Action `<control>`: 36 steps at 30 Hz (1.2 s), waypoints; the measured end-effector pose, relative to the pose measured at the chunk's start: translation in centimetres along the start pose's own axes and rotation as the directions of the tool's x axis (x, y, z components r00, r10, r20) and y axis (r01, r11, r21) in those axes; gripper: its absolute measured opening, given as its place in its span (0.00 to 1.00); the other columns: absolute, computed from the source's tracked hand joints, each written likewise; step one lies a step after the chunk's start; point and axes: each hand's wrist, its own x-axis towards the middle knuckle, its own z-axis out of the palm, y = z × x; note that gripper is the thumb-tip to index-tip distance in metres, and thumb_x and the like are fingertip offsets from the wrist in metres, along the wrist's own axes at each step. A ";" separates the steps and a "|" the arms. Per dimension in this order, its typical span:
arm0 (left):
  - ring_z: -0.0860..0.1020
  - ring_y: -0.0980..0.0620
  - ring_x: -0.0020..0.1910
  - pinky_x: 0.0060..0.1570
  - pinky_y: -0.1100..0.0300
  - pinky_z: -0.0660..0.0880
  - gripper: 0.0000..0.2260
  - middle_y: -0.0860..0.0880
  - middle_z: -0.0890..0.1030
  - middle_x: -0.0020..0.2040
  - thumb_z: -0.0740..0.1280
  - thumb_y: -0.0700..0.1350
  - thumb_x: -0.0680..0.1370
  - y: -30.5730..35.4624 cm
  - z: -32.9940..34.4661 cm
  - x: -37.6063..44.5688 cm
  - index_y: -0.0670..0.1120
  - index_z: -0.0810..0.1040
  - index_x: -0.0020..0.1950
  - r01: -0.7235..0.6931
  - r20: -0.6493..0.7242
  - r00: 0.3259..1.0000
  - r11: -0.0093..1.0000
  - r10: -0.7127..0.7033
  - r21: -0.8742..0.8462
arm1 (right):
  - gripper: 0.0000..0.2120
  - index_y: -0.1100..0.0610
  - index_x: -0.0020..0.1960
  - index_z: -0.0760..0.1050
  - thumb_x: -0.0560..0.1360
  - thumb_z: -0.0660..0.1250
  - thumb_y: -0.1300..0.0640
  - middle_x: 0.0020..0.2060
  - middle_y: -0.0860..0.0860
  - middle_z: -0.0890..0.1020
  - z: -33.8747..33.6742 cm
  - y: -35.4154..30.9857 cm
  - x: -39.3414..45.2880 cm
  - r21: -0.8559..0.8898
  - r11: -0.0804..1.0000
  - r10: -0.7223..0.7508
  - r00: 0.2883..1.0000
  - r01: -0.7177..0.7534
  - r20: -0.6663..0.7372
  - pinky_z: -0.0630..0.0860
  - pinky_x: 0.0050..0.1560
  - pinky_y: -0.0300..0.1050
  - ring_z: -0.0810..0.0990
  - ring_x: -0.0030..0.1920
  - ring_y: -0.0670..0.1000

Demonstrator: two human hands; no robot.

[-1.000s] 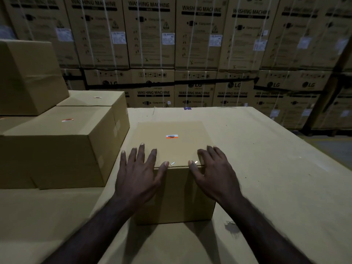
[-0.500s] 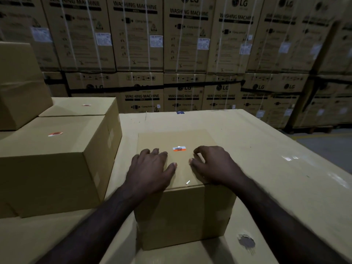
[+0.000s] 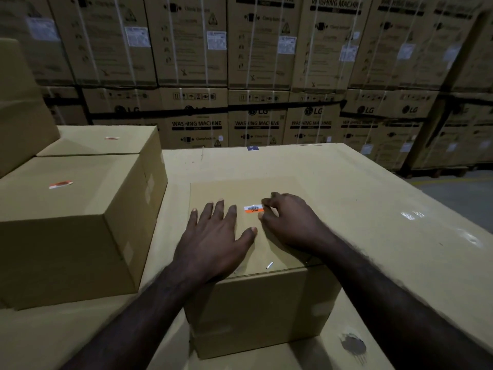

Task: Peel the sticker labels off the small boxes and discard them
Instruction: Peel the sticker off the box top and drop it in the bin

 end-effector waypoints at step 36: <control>0.42 0.49 0.78 0.74 0.50 0.38 0.26 0.48 0.46 0.80 0.47 0.56 0.83 -2.8 -1.2 -0.9 0.49 0.48 0.79 0.023 0.055 0.998 1.000 -0.021 -0.020 | 0.06 0.50 0.50 0.62 0.84 0.49 0.53 0.64 0.53 0.78 -0.9 0.7 0.3 0.214 0.971 -0.161 0.960 0.112 0.229 0.42 0.75 0.59 0.72 0.67 0.55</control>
